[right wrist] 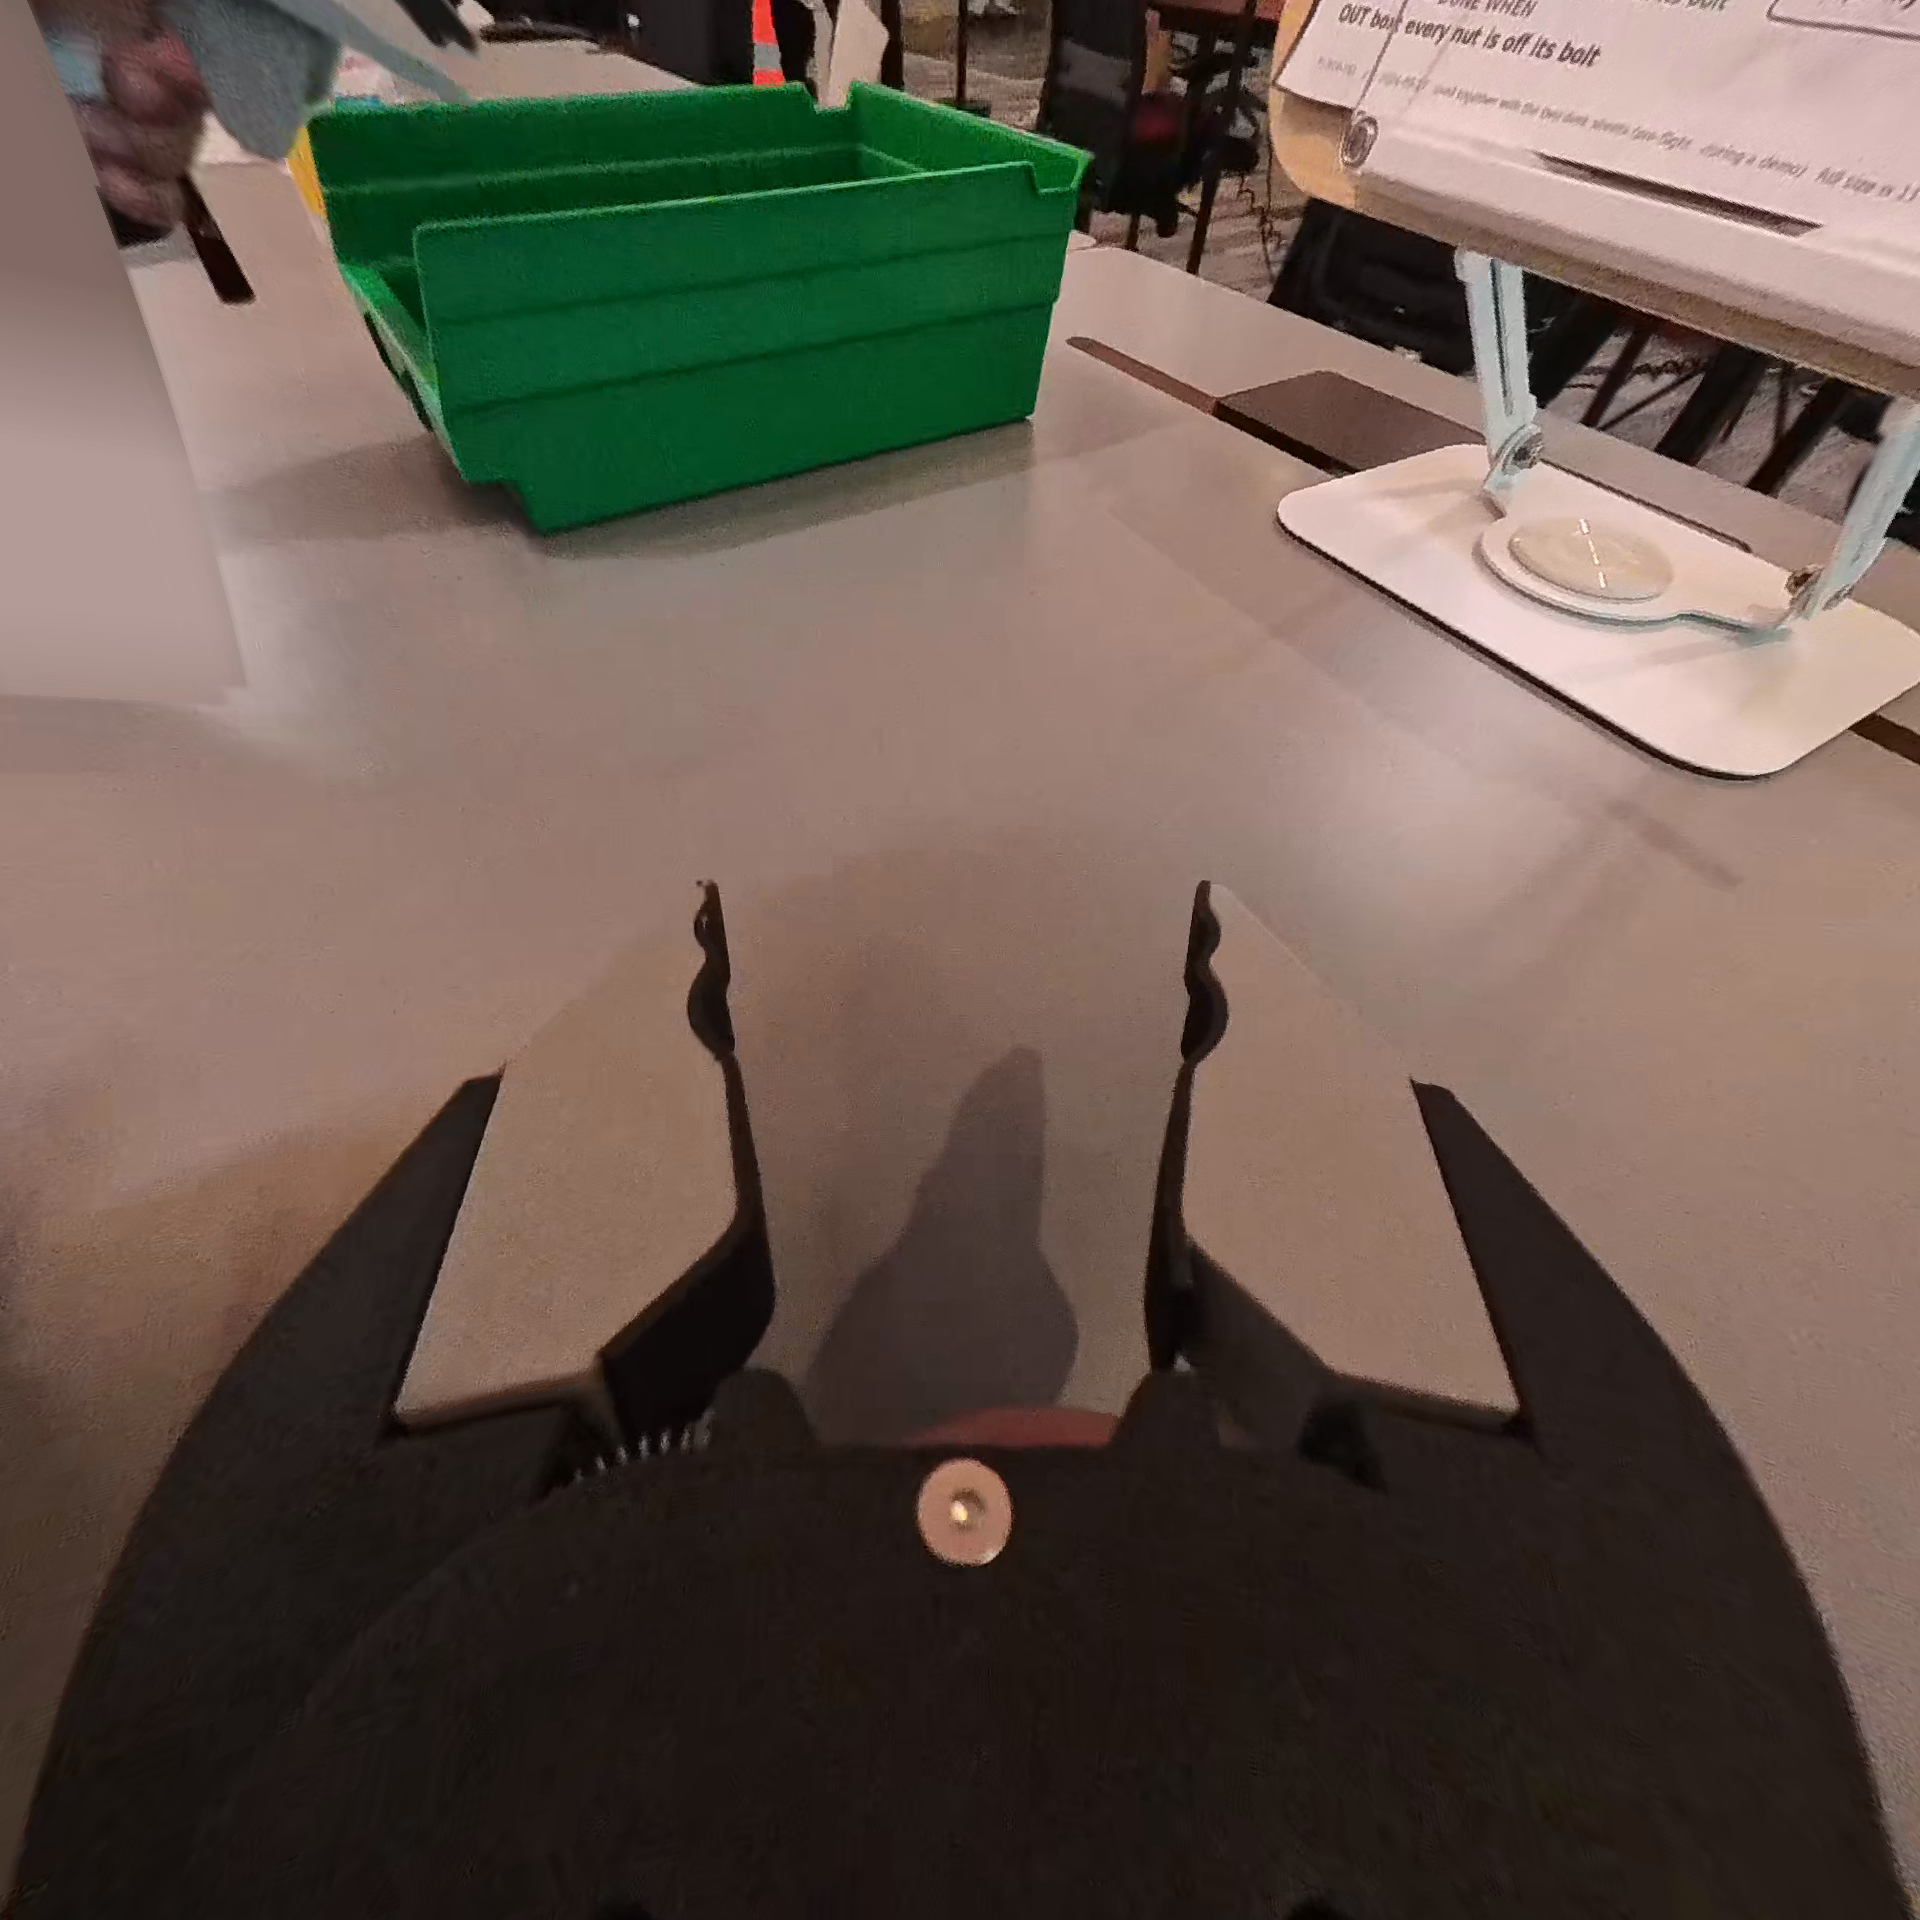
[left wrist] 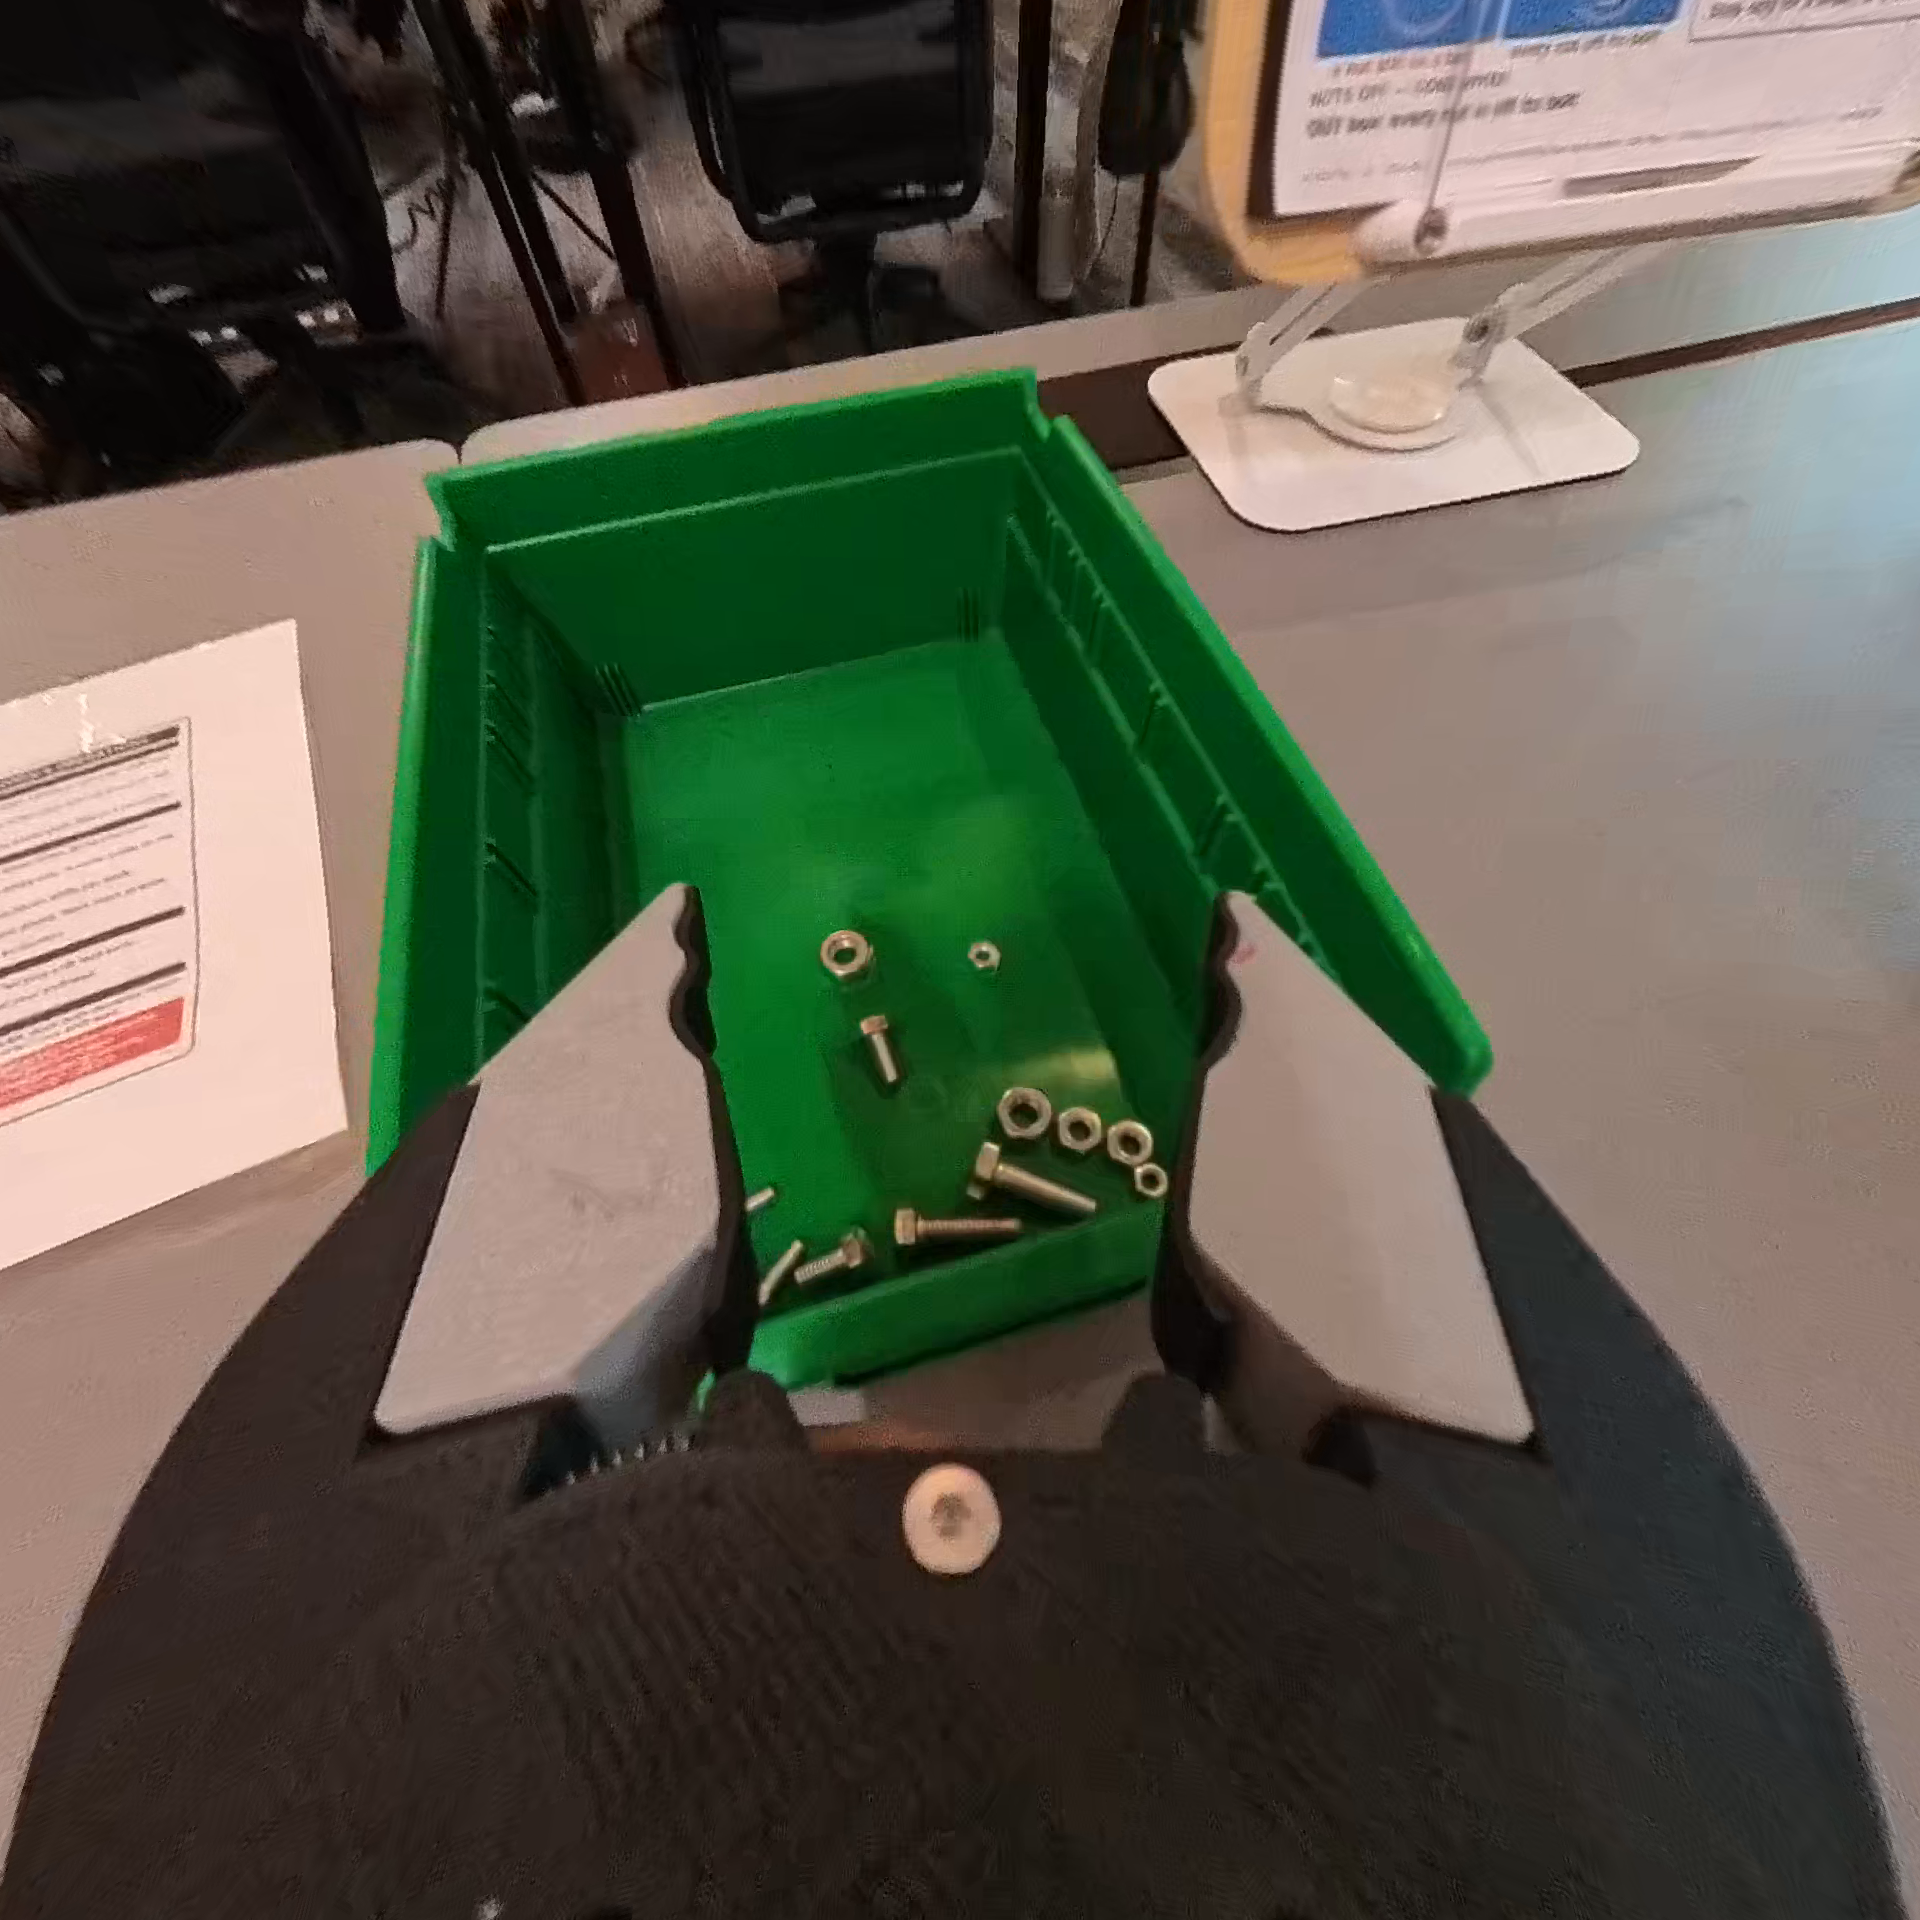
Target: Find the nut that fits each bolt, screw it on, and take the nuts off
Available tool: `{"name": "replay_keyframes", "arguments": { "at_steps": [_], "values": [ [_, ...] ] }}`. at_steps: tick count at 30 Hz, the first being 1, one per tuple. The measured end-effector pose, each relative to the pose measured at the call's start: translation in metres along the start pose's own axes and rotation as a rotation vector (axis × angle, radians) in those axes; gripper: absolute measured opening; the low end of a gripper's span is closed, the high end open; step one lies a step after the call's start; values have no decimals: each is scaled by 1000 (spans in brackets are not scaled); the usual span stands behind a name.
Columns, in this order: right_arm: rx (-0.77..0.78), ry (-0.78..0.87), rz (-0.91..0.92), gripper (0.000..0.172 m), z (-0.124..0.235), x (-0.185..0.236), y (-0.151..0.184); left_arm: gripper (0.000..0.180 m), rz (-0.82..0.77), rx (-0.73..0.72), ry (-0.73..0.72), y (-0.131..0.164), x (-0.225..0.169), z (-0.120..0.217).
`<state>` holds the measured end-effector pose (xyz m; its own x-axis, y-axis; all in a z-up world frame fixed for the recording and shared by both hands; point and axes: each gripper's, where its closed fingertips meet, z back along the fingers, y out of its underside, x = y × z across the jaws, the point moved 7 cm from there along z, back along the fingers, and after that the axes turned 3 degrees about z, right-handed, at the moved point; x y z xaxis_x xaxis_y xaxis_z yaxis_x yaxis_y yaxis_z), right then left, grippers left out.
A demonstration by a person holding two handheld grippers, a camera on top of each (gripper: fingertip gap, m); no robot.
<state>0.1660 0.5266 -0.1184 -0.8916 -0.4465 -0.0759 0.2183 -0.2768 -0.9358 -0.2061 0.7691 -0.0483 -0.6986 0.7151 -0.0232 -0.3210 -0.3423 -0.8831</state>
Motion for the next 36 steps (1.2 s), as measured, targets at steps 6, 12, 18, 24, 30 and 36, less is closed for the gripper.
{"name": "replay_keyframes", "arguments": {
  "at_steps": [6, 12, 18, 24, 30, 36],
  "values": [
    [-6, -1, 71, 84, 7, 12, -1, 79, 32, 190, -12, 8, 16, -24],
    [-46, -23, 93, 82, 11, 23, -11, 66, 51, 572, -28, 30, 28, -57],
    [-63, -14, 171, 80, 18, 39, -17, 63, 77, 846, -51, 50, 28, -85],
    [-67, 4, 208, 76, 21, 42, -17, 14, 3, 808, -100, 46, 29, -98],
    [-32, 21, 208, 75, 21, 39, -12, 12, -50, 685, -132, 37, 32, -93],
    [-21, 40, 153, 74, 20, 26, -8, 12, -56, 369, -93, -6, 10, -59]
  ]
}}
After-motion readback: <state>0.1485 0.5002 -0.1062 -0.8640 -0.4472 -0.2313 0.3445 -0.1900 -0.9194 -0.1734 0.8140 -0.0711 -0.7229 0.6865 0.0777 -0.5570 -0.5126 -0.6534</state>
